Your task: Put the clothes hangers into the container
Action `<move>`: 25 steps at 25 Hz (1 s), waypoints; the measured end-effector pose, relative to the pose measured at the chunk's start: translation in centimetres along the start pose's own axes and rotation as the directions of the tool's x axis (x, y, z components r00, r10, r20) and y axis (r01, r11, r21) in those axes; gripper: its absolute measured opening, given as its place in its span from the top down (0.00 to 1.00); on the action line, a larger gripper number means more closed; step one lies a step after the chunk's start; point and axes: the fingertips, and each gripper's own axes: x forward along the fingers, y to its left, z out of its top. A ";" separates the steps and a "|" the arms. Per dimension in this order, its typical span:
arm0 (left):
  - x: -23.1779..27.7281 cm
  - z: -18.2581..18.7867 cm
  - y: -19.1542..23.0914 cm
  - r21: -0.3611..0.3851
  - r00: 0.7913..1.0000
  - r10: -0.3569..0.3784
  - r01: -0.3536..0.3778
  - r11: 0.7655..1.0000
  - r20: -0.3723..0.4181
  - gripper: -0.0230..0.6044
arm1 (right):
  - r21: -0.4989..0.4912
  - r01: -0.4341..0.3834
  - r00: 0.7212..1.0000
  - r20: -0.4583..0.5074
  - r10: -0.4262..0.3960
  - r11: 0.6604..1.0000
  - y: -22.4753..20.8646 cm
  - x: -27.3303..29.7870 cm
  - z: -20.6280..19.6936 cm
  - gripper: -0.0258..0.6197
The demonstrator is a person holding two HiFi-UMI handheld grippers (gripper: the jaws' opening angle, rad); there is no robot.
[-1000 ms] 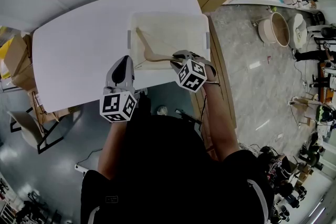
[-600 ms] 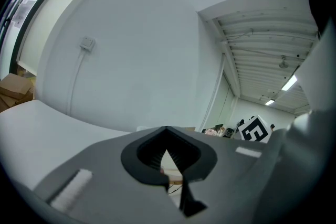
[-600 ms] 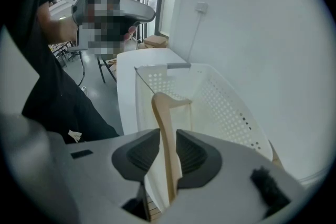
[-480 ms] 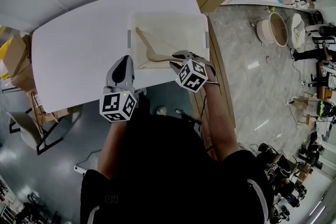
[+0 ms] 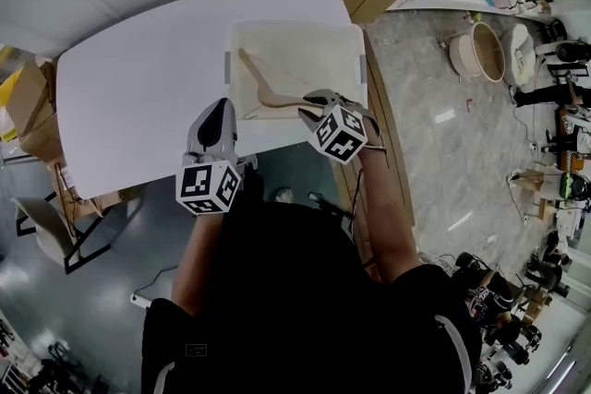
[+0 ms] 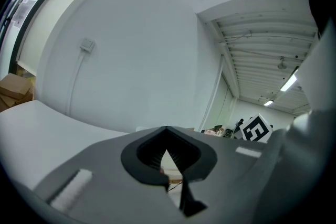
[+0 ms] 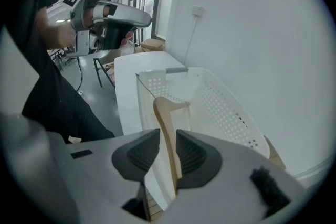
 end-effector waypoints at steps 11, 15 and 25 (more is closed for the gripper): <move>-0.9 -0.4 -1.1 0.001 1.000 -0.031 0.031 1.000 0.004 0.95 | 0.229 0.086 0.985 0.128 -0.118 0.970 -0.5 -2.1 0.9 0.89; -1.3 -0.3 -2.2 0.006 0.999 -0.041 0.041 0.999 0.007 0.95 | 0.368 0.098 0.967 0.182 -0.176 0.924 -0.8 -3.4 0.5 0.93; -3.2 -0.8 -5.0 0.030 0.998 -0.060 0.059 0.998 0.021 0.95 | 0.604 0.151 0.891 0.260 -0.373 0.782 -0.8 -7.2 -0.7 0.94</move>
